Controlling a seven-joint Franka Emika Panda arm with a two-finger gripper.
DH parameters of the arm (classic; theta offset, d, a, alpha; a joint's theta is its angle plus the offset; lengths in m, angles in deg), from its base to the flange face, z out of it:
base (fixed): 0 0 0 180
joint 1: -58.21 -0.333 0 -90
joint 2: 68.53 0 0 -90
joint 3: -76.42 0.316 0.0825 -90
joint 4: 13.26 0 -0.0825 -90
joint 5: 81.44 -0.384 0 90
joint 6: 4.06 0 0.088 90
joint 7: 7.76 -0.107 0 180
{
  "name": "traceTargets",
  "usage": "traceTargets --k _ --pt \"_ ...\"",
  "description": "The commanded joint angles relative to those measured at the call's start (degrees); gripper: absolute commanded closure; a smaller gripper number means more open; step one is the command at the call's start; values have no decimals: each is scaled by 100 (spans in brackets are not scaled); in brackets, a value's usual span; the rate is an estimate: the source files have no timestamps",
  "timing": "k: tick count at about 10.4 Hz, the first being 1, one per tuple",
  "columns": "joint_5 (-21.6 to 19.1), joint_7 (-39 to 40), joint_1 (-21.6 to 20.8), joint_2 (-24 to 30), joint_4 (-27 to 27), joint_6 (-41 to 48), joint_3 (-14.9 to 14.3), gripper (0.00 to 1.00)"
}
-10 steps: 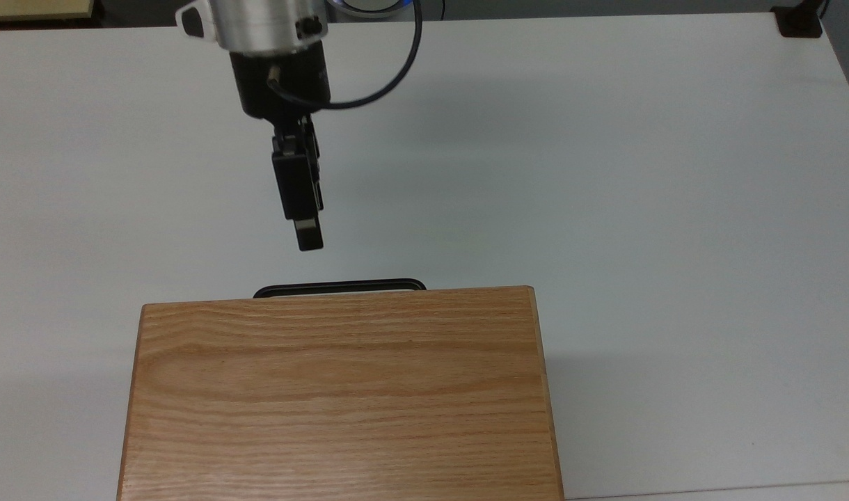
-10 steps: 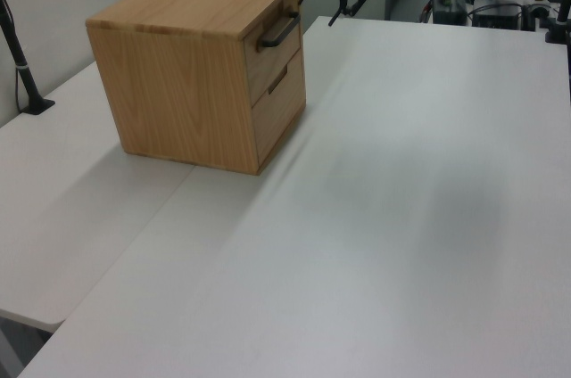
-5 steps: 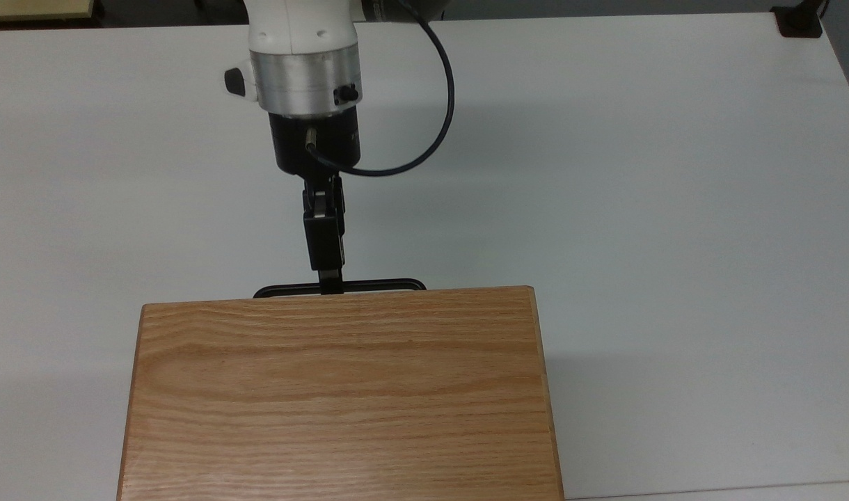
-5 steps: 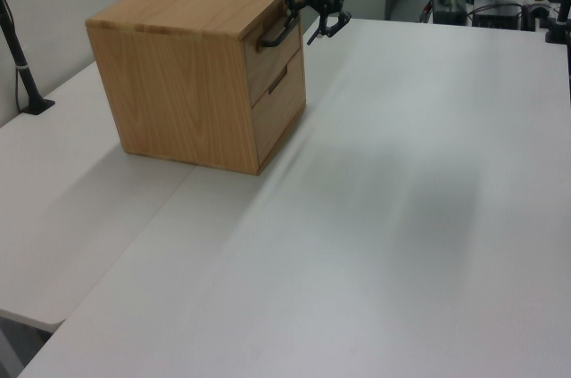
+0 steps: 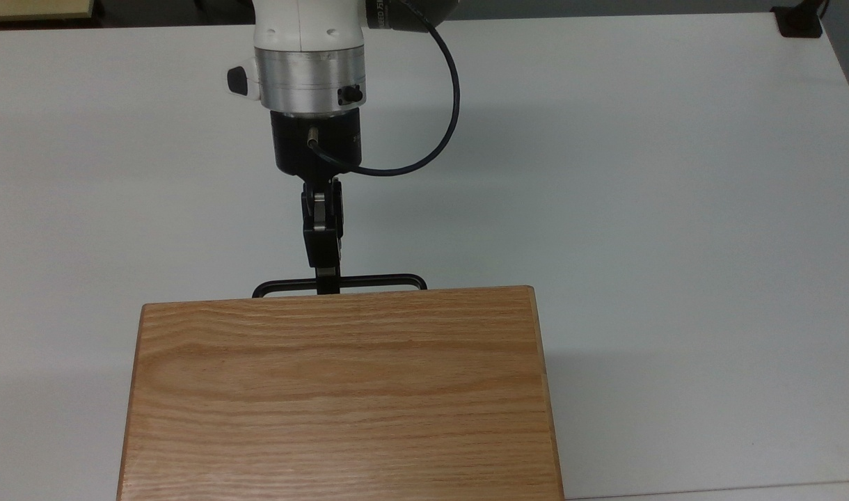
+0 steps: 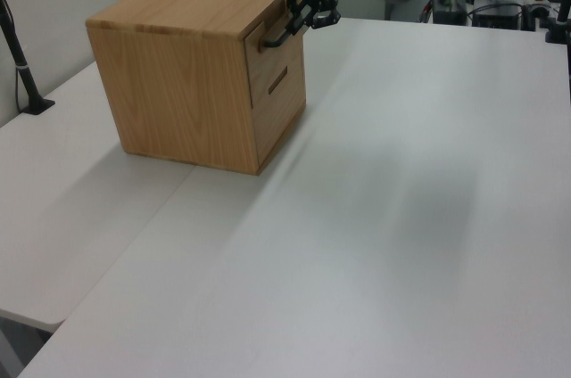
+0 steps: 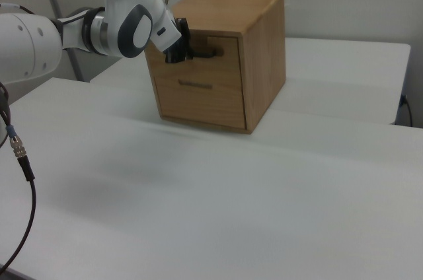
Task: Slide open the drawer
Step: 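Pull the handle outward, sliding the upper drawer out of the cabinet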
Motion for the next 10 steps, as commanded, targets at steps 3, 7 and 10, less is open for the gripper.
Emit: traceTargets --k 3,7,10 --pt "-13 845 -55 976 1372 58 -57 100" --pt "-909 2171 -81 2453 2736 469 -118 100" --pt "-945 2561 -90 3245 3404 779 -188 100"
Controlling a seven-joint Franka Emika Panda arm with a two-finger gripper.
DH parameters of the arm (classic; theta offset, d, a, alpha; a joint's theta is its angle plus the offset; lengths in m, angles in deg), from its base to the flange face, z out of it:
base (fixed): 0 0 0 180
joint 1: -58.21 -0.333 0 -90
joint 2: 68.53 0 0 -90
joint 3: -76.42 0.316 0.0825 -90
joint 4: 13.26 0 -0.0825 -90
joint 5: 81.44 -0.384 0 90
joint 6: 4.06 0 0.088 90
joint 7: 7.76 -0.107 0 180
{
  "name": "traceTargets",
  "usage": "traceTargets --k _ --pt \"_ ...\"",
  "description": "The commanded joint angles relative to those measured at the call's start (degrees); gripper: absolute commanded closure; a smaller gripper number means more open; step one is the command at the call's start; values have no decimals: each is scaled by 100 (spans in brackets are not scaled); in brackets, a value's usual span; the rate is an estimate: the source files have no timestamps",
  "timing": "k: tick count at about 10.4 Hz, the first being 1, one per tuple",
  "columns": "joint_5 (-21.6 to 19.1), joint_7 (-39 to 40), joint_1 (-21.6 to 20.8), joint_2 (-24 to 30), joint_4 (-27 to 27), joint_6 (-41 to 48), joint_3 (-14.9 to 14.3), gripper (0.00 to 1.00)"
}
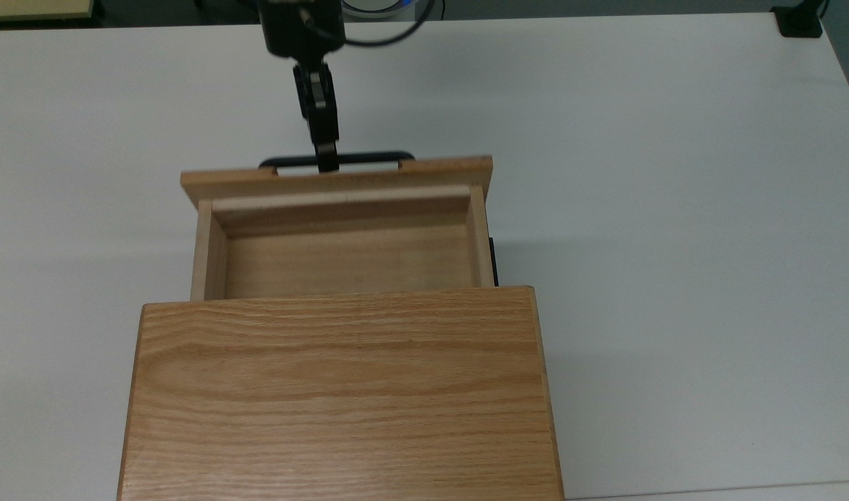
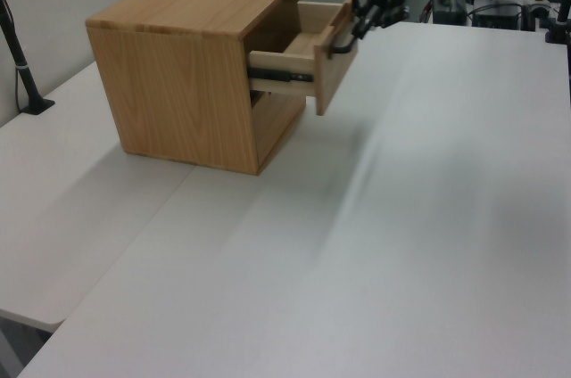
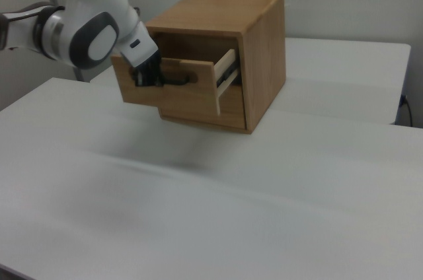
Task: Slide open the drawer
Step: 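Pull the handle outward, sliding the upper drawer out of the cabinet, then release the handle and lift the gripper away from the drawer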
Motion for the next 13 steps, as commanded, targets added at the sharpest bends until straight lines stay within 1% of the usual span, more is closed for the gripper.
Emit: traceTargets --k 1,3,4,5,6,7,8,9,11,12,13 --pt "-141 981 -151 1053 940 89 -47 100" --pt "-167 1323 -151 1300 1257 343 -47 100" --pt "-254 1359 -143 1318 1285 440 -56 99" --pt "-264 1360 -108 1318 1259 624 -56 35" --pt "-281 1386 -73 1327 1154 921 -56 0" --pt "-281 1525 -64 1336 970 1246 -56 0" --pt "-273 1831 -55 1336 768 1693 -64 0" --pt "-255 2374 -29 1336 523 2411 -65 0" --pt "-185 4076 -28 1284 -162 3984 -65 0" --pt "128 5163 -28 1275 -600 4601 -38 0" --pt "480 6027 -28 1161 -909 5051 -21 0"
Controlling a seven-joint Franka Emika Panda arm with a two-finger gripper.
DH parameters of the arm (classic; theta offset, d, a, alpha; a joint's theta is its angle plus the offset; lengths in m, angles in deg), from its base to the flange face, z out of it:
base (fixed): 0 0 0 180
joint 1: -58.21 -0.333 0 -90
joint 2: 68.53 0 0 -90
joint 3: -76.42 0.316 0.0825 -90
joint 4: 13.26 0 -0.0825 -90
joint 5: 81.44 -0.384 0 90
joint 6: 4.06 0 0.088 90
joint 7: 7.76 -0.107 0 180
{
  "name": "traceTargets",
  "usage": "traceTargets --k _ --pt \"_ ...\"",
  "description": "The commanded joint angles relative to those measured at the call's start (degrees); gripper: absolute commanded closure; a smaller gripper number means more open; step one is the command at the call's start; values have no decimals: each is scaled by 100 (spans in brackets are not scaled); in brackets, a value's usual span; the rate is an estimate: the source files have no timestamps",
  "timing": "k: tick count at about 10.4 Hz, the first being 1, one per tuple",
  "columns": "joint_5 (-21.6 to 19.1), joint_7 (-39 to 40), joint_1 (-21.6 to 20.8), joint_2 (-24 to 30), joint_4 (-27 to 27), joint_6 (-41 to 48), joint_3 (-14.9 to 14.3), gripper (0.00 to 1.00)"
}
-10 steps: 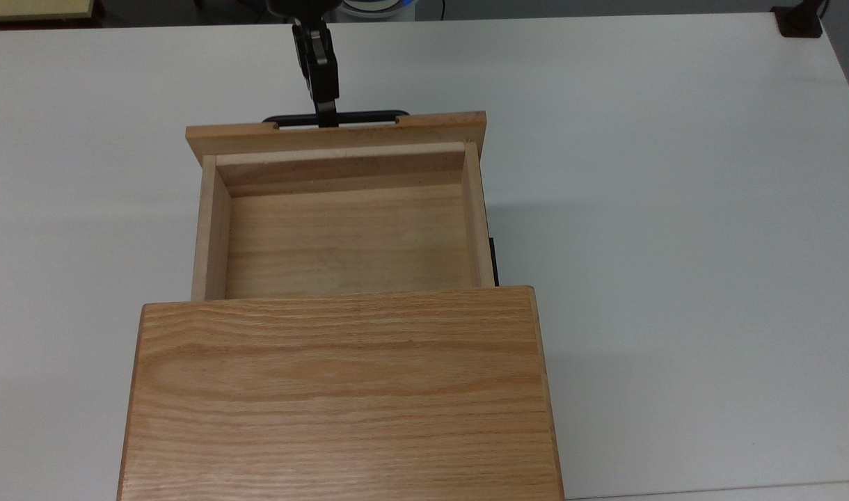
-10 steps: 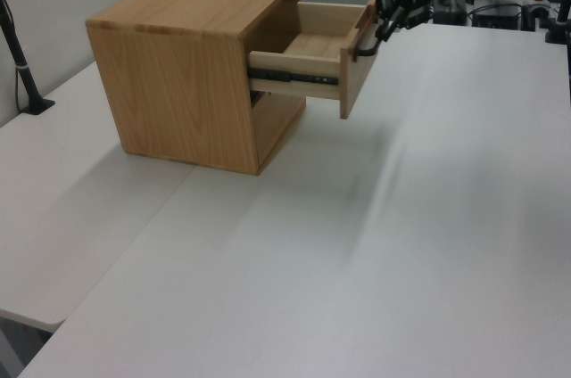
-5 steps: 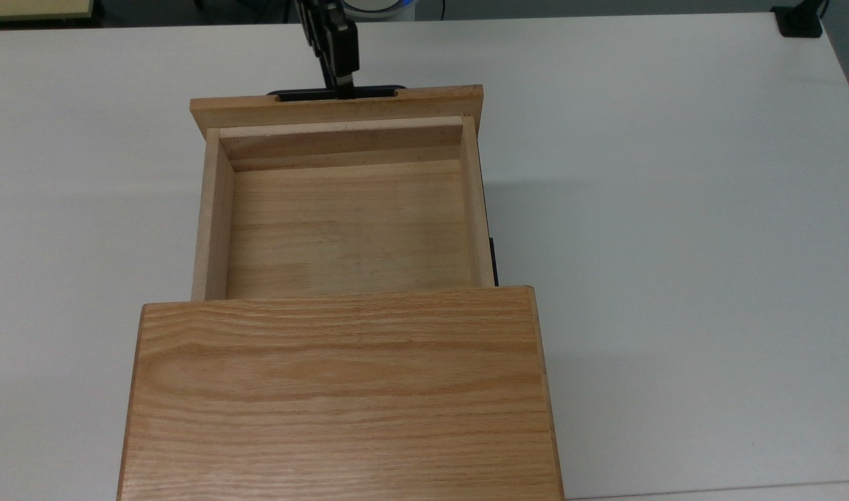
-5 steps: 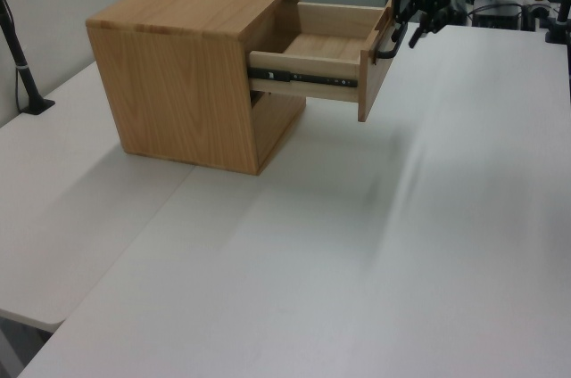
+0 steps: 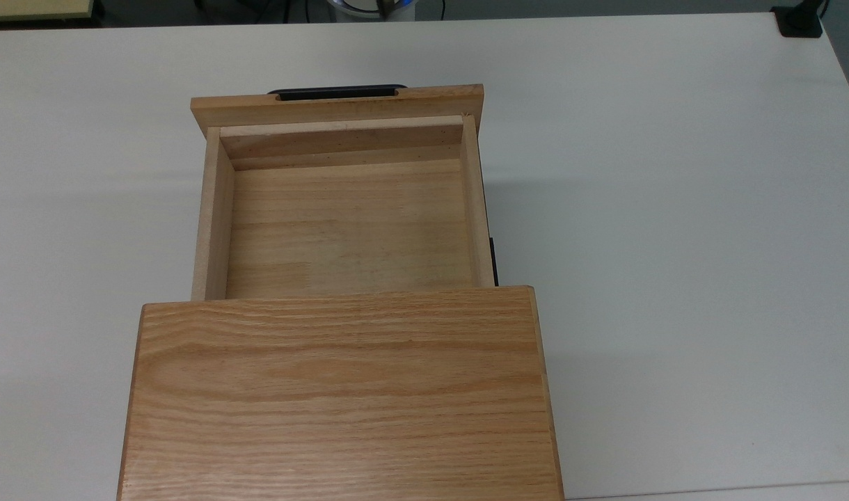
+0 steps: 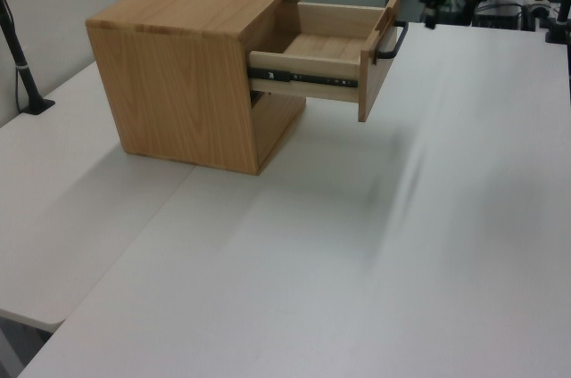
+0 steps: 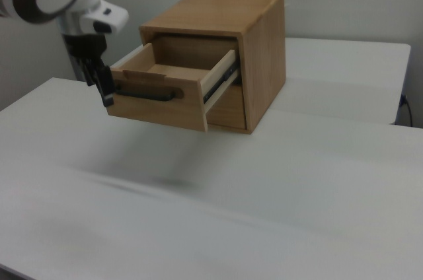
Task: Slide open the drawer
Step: 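Release the handle and lift the gripper away from the drawer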
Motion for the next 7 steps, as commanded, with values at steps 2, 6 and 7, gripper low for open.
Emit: traceTargets --k 2,6,7 --pt "705 2570 110 -580 -1406 1395 35 0" --pt "714 2554 278 -915 -1839 1562 -44 0" --pt "723 2563 278 -977 -1910 1598 -36 0"
